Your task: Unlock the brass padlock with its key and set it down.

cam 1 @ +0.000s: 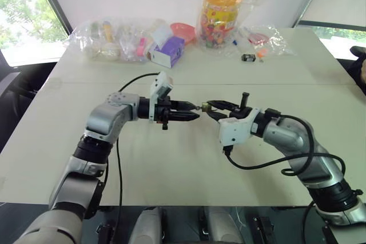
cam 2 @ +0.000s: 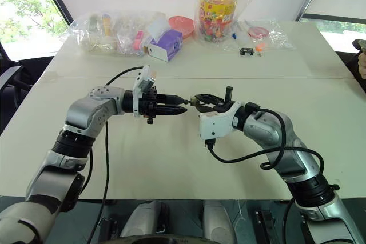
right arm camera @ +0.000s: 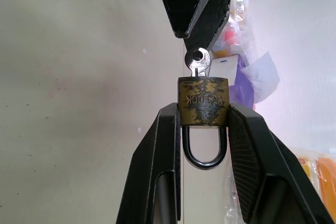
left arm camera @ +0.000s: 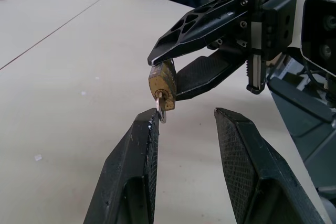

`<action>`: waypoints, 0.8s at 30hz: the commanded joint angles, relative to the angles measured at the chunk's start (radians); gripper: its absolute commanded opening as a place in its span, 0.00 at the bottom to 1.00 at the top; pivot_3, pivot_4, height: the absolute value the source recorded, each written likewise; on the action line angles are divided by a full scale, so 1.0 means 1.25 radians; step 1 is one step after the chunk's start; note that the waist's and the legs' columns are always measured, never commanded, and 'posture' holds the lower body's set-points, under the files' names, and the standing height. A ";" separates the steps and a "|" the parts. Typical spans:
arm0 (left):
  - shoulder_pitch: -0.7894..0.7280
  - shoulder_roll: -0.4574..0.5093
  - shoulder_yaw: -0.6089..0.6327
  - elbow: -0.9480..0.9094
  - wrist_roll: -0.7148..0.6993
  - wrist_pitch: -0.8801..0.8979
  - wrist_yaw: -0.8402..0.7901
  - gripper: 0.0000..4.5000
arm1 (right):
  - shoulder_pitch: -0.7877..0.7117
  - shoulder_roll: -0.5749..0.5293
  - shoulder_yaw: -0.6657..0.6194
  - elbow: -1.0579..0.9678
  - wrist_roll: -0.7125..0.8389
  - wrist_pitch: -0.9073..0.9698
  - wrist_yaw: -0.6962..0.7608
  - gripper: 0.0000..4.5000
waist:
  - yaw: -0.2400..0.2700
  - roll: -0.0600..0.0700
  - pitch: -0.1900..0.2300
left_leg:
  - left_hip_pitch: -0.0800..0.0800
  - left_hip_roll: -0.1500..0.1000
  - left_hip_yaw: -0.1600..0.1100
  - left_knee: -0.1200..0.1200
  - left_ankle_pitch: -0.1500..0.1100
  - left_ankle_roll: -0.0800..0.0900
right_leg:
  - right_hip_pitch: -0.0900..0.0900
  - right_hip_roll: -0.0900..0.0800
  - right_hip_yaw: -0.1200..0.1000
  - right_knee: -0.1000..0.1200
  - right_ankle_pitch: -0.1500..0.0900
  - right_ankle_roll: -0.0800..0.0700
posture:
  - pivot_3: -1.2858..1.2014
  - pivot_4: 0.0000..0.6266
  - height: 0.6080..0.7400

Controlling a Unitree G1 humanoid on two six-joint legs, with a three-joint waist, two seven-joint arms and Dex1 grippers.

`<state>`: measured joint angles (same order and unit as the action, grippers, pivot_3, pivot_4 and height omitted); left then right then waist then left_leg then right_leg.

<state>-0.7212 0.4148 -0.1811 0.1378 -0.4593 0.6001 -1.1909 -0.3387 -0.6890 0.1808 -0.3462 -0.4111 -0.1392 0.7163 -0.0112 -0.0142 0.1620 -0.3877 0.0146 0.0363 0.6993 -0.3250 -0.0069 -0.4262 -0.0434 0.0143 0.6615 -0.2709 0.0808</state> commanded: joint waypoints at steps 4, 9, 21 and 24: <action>-0.016 -0.012 0.019 0.002 -0.003 -0.025 0.006 0.18 | -0.005 -0.013 -0.016 -0.028 0.011 -0.001 0.006 0.15 | 0.000 0.000 0.000 | 0.000 0.000 0.000 0.000 0.000 0.000 | 0.000 0.000 0.000 0.000 0.000 0.000 | 0.52 0.24 0.96; -0.010 -0.013 0.017 0.002 0.003 -0.043 -0.001 0.00 | -0.001 -0.011 -0.016 -0.036 0.009 0.005 0.012 0.15 | 0.000 0.000 0.000 | 0.000 0.000 0.000 0.000 0.000 0.000 | 0.000 0.000 0.000 0.000 0.000 0.000 | 0.52 0.24 0.96; 0.022 -0.030 -0.044 -0.011 0.138 -0.306 0.014 0.00 | -0.003 0.005 -0.005 -0.083 0.091 0.079 0.085 0.15 | 0.001 0.000 0.000 | 0.000 0.000 0.000 0.000 0.000 0.000 | 0.000 0.000 0.000 0.000 0.000 0.000 | 0.52 0.24 0.96; 0.028 -0.061 -0.032 0.002 0.176 -0.470 0.037 0.00 | -0.007 0.019 -0.006 -0.107 0.151 0.147 0.120 0.15 | 0.001 0.000 0.000 | 0.000 0.000 0.000 0.000 0.000 0.000 | 0.000 0.000 0.000 0.000 0.000 0.000 | 0.52 0.24 0.96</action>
<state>-0.6632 0.3648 -0.2222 0.1667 -0.2533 0.1289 -1.1626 -0.3325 -0.6833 0.1706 -0.4021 -0.2892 0.0209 0.8424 -0.0098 -0.0142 0.1620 -0.3877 0.0147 0.0364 0.6994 -0.3250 -0.0069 -0.4262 -0.0440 0.0143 0.6615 -0.2709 0.0808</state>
